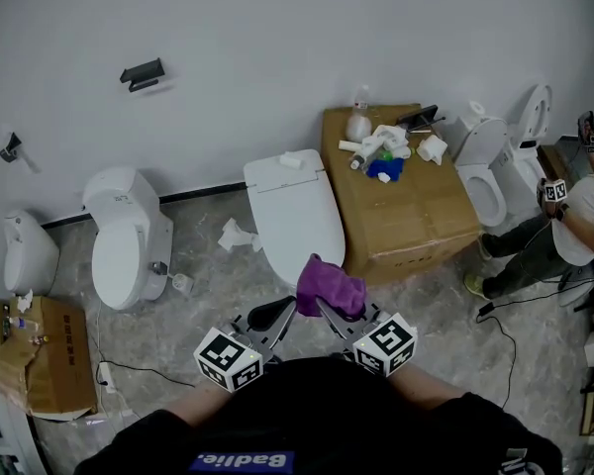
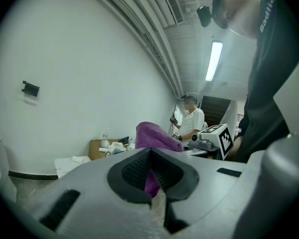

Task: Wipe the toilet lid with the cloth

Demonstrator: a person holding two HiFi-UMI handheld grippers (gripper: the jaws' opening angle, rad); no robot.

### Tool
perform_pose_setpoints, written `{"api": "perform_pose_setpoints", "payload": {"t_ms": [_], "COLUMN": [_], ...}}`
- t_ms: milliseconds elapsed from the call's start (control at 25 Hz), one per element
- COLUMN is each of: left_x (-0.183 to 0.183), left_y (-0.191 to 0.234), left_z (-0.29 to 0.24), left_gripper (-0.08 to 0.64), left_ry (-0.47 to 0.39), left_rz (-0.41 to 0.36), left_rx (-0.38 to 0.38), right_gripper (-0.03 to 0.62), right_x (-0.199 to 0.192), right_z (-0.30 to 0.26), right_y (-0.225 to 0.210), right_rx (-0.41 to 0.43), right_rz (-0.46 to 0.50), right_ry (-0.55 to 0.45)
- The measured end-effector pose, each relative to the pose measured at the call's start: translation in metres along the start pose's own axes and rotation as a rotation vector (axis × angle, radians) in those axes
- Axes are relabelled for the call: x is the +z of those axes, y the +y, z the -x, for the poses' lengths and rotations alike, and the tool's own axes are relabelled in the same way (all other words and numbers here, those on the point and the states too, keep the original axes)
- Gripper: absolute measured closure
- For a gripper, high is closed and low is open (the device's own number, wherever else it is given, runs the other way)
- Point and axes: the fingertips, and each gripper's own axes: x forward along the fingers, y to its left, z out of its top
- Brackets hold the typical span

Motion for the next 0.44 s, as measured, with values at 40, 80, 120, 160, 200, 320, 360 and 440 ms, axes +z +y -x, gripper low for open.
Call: {"api": "perform_pose_setpoints", "payload": {"t_ms": [40,80,120,160,200,320,360,440], "left_x": [0.0003,0.0007,0.0011,0.0012,0.0008,-0.0008,-0.0009,-0.0009], "left_y": [-0.0007,-0.0014,-0.002,-0.0024,-0.0026,-0.0031,-0.0034,-0.004], "left_z": [-0.0004,-0.0009,-0.0014,-0.0018,-0.002,-0.003,-0.0033,-0.0039], "left_gripper": [0.545,0.545,0.545,0.545,0.545,0.545,0.545,0.545], "left_ry": [0.0,-0.001,-0.002,-0.002,-0.002,0.0,0.001,0.001], "left_rz": [-0.001,-0.003,-0.005,-0.006,-0.007,-0.006,-0.006,-0.006], "left_rx": [-0.001,-0.001,-0.002,-0.003,-0.003,-0.004,-0.005,-0.006], "right_gripper": [0.538,0.538,0.538,0.538,0.538,0.538,0.538,0.537], "right_x": [-0.0004,-0.0002,-0.0002,-0.0009,-0.0021,-0.0039,-0.0028,-0.0003], "right_z": [0.0008,0.0015,0.002,0.0024,0.0026,0.0031,0.0031,0.003], "right_y": [-0.0006,-0.0012,-0.002,-0.0028,-0.0035,-0.0033,-0.0028,-0.0015], "right_rx": [-0.001,-0.001,-0.002,-0.005,-0.006,-0.007,-0.005,-0.001], "right_rz": [0.0,0.001,0.001,0.0,-0.002,-0.006,-0.006,-0.005], "right_ry": [0.003,0.005,0.006,0.007,0.009,0.009,0.005,-0.001]}}
